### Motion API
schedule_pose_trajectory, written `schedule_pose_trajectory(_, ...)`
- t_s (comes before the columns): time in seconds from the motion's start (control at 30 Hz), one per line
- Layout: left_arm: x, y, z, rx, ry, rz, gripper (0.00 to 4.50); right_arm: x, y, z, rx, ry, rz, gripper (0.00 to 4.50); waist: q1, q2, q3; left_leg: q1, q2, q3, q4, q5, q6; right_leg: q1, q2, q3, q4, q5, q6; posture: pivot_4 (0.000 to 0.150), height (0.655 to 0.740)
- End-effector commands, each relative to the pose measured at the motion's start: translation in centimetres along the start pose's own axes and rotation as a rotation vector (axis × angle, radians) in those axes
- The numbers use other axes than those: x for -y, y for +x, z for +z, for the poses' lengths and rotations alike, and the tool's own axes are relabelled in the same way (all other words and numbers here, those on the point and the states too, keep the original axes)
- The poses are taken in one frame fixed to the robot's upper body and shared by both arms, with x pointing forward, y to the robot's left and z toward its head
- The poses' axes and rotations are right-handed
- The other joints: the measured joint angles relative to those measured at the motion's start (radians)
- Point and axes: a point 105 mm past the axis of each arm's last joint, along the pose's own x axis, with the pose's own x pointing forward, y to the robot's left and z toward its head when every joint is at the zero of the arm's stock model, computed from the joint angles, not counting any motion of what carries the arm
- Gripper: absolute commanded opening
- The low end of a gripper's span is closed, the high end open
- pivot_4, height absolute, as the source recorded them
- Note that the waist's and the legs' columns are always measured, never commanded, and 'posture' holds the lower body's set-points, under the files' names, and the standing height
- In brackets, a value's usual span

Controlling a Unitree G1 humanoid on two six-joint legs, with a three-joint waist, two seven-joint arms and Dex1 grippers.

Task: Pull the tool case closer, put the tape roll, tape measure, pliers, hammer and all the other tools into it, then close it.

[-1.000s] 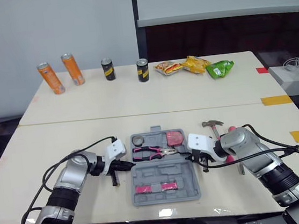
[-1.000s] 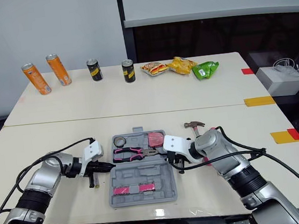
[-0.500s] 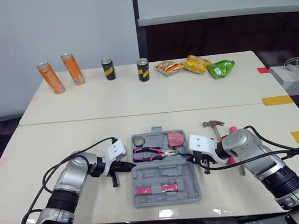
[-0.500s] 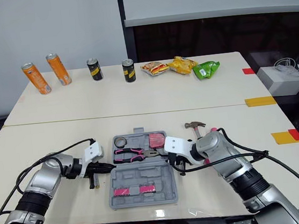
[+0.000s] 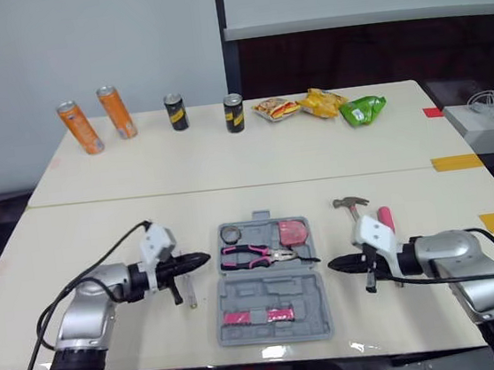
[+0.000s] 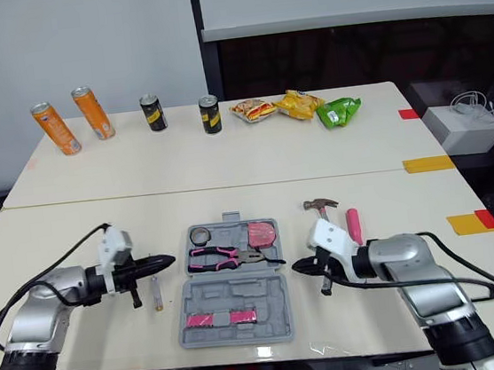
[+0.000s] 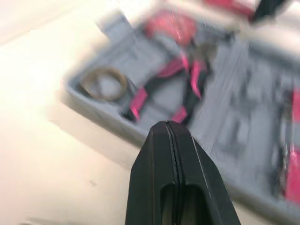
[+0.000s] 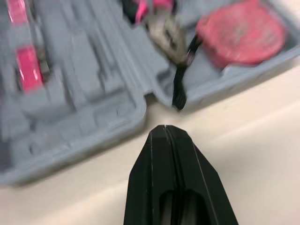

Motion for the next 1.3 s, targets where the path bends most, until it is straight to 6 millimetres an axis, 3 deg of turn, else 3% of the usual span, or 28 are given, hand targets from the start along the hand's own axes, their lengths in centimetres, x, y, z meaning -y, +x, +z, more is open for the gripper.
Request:
schedule_pose_trajectory(0.03, 0.4, -1.9, 2.0, 0.118, -0.031, 0.039, 0.00, 0.4, -1.6, 1.8, 0.156, -0.031, -0.075, 0.02, -0.001, 0.000, 0.000, 0.000, 0.000, 0.000, 0.000, 0.000, 0.000, 0.000, 0.000, 0.000, 0.000, 0.000, 0.000, 0.150, 0.7400)
schedule_pose_trajectory(0.07, 0.7, -2.5, 2.0, 0.138, -0.055, 0.052, 0.00, 0.3, -2.1, 1.6, 0.189, -0.004, -0.091, 0.02, -0.001, 0.000, 0.000, 0.000, 0.000, 0.000, 0.000, 0.000, 0.000, 0.000, 0.000, 0.000, -0.001, 0.000, 0.000, 0.150, 0.7400)
schedule_pose_trajectory(0.17, 1.7, -5.1, 1.3, 0.168, -0.123, 0.113, 0.76, -0.6, -4.3, 0.6, 0.260, 0.008, -0.121, 0.80, -0.001, 0.001, 0.001, 0.000, 0.000, 0.000, 0.000, 0.000, 0.000, 0.000, 0.000, 0.000, -0.002, 0.000, 0.000, 0.150, 0.7400)
schedule_pose_trajectory(0.4, 3.2, -11.3, -2.0, 0.118, -0.195, 0.272, 3.10, -2.2, -10.5, -3.8, 0.220, 0.071, -0.283, 3.16, -0.001, 0.001, 0.001, -0.001, 0.000, 0.000, -0.001, -0.001, 0.002, 0.003, 0.001, 0.000, -0.013, 0.001, 0.002, 0.150, 0.7400)
schedule_pose_trajectory(0.53, 3.9, -14.2, -3.9, 0.074, -0.213, 0.345, 4.48, -3.2, -13.6, -6.0, 0.183, 0.121, -0.380, 4.49, 0.000, 0.001, 0.003, 0.006, -0.001, 0.000, -0.002, -0.004, 0.006, 0.014, 0.001, 0.000, -0.022, -0.001, 0.008, 0.150, 0.7400)
schedule_pose_trajectory(0.73, 4.3, -16.3, -6.1, 0.035, -0.245, 0.416, 4.48, -3.9, -15.6, -8.6, 0.143, 0.174, -0.457, 4.49, 0.001, -0.001, 0.004, 0.010, -0.002, 0.001, -0.007, -0.007, 0.001, 0.018, 0.000, 0.001, -0.026, -0.003, 0.013, 0.150, 0.7400)
schedule_pose_trajectory(0.97, 4.2, -15.2, -5.3, 0.068, -0.229, 0.386, 4.48, -4.0, -15.0, -8.6, 0.152, 0.182, -0.452, 4.49, 0.004, 0.000, 0.003, 0.010, -0.002, 0.000, -0.009, -0.005, 0.006, 0.017, 0.000, 0.000, -0.026, 0.000, 0.008, 0.150, 0.7400)
schedule_pose_trajectory(1.1, 4.1, -13.6, -3.9, 0.086, -0.215, 0.346, 4.48, -3.4, -13.5, -7.0, 0.183, 0.166, -0.417, 4.49, 0.004, 0.001, 0.003, 0.010, -0.002, 0.000, -0.009, -0.005, 0.006, 0.018, 0.000, 0.000, -0.026, 0.001, 0.008, 0.150, 0.7400)
schedule_pose_trajectory(1.3, 3.9, -9.4, -1.8, 0.041, -0.190, 0.375, 4.48, -3.3, -10.0, -1.6, 0.253, -0.049, -0.272, 4.49, 0.003, 0.004, 0.001, 0.010, -0.002, 0.000, -0.007, -0.004, 0.006, 0.018, 0.000, 0.000, -0.023, 0.002, 0.008, 0.150, 0.7400)
